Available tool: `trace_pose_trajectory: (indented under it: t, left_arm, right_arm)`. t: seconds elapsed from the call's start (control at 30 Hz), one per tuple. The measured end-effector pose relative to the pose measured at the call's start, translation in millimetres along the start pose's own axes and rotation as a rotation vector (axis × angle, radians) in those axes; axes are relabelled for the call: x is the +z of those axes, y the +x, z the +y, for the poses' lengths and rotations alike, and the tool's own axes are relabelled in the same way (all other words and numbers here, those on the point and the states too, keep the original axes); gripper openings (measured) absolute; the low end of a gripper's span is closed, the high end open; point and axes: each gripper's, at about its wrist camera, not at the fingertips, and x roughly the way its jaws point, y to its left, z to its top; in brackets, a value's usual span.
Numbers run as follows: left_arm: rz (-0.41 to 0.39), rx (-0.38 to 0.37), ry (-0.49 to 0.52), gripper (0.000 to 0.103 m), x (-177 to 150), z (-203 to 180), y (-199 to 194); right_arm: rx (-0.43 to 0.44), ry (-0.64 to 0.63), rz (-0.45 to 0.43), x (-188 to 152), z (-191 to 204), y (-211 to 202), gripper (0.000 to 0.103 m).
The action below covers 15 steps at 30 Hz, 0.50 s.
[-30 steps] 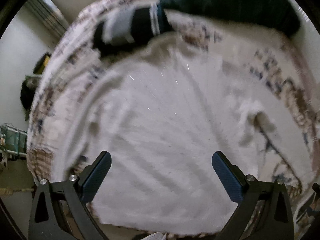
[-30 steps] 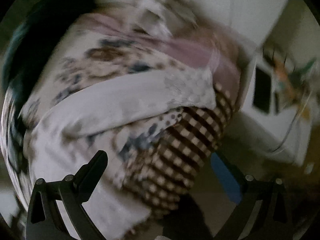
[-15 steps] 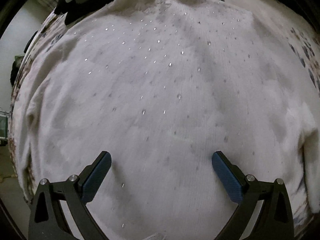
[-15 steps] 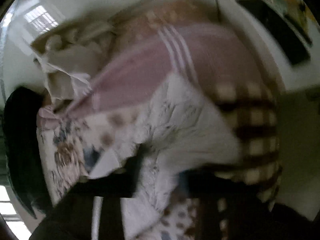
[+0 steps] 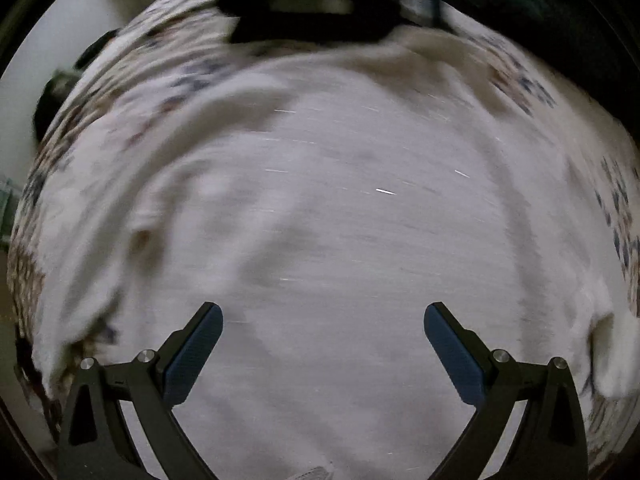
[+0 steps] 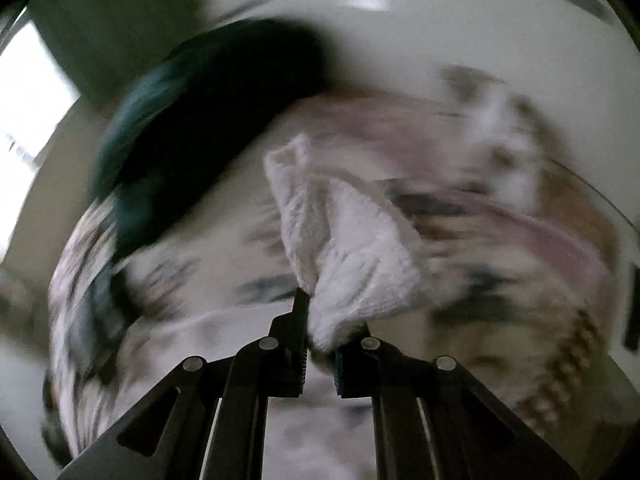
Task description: Fold small clothes
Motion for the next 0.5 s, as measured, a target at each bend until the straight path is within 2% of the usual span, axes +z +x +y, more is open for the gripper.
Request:
trace_pose_trajectory:
  t: [0.07, 0.13, 0.2, 0.3, 0.43, 0.5]
  left_arm:
    - [-0.016, 0.027, -0.044, 0.103, 7, 32, 1]
    - [-0.035, 0.068, -0.084, 0.103, 7, 68, 2]
    - [-0.044, 0.102, -0.127, 0.103, 7, 101, 9]
    - [-0.02, 0.134, -0.201, 0.103, 3, 142, 28]
    - [0.005, 0.148, -0.27, 0.103, -6, 180, 47]
    - [0.009, 0.149, -0.293, 0.103, -11, 192, 52]
  right_arm:
    - [0.083, -0.097, 0.057, -25, 75, 17, 0.01]
    - [0.128, -0.196, 0.104, -61, 140, 38, 0.009]
    - [0.157, -0.289, 0.158, -108, 200, 64, 0.009]
    - [0.157, -0.42, 0.214, -181, 268, 99, 0.009]
    - [0.119, -0.577, 0.285, -267, 325, 135, 0.009]
    - [0.097, -0.649, 0.293, -291, 333, 145, 0.008]
